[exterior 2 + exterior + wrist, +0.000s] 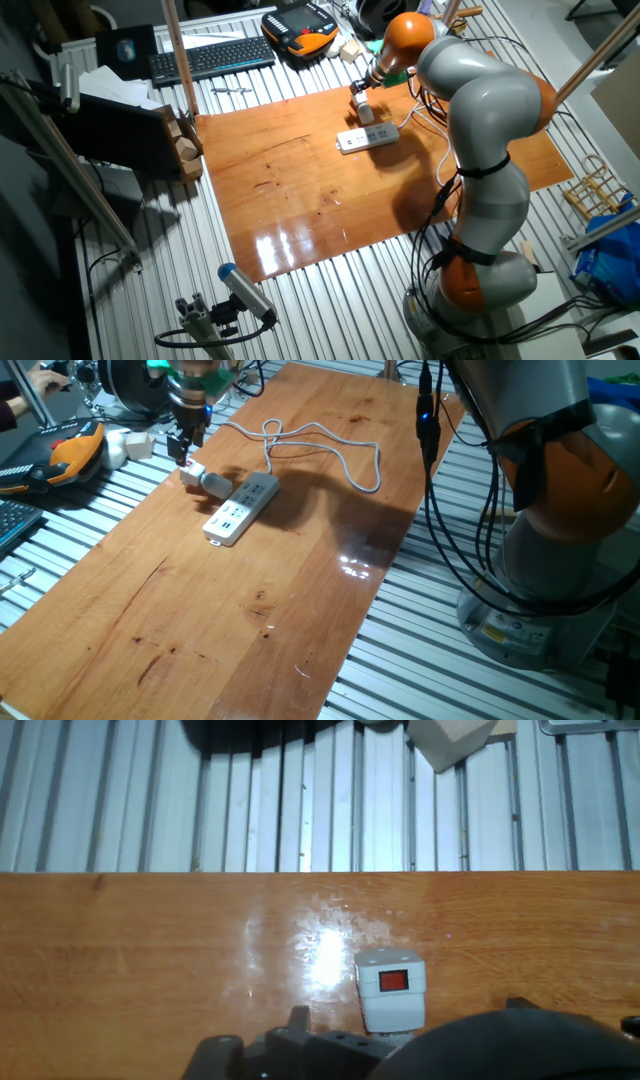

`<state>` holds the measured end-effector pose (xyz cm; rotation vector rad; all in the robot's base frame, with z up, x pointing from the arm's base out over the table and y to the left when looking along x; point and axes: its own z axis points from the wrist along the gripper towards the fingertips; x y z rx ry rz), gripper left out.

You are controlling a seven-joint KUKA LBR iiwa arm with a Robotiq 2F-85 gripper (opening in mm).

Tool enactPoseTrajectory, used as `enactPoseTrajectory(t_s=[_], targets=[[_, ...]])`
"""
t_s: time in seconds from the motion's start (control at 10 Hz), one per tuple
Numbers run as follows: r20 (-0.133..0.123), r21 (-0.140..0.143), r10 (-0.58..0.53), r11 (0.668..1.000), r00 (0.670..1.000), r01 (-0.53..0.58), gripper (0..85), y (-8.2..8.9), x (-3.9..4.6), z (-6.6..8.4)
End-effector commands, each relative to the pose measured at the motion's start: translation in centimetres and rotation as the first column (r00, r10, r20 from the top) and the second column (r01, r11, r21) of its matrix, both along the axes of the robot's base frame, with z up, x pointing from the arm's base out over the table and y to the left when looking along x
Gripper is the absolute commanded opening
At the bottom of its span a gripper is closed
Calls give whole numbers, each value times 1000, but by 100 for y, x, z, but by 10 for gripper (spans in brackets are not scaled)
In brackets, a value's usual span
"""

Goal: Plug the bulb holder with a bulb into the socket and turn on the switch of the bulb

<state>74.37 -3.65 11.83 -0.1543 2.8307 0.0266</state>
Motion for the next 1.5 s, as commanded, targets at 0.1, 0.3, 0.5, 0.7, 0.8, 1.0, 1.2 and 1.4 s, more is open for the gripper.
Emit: enactPoseTrajectory(t_s=[0.1, 0.3, 0.5, 0.7, 0.8, 1.0, 1.2, 1.4], targets=[[-1, 0, -6, 1000, 1000, 6, 680, -3, 2, -62], [-15, 0, -17, 1000, 1000, 17, 680, -9, 13, -103], [-46, -1, -25, 1000, 999, 25, 680, -8, 16, -122], [-50, 2, -31, 1000, 998, 31, 680, -8, 17, -143], [-45, 3, -33, 999, 998, 33, 680, -11, 17, -148], [-34, 2, -36, 999, 999, 36, 680, -12, 20, -180], [-36, 2, -40, 999, 999, 40, 680, -17, 31, -210], [-42, 1, -45, 999, 998, 45, 680, -17, 39, -221]])
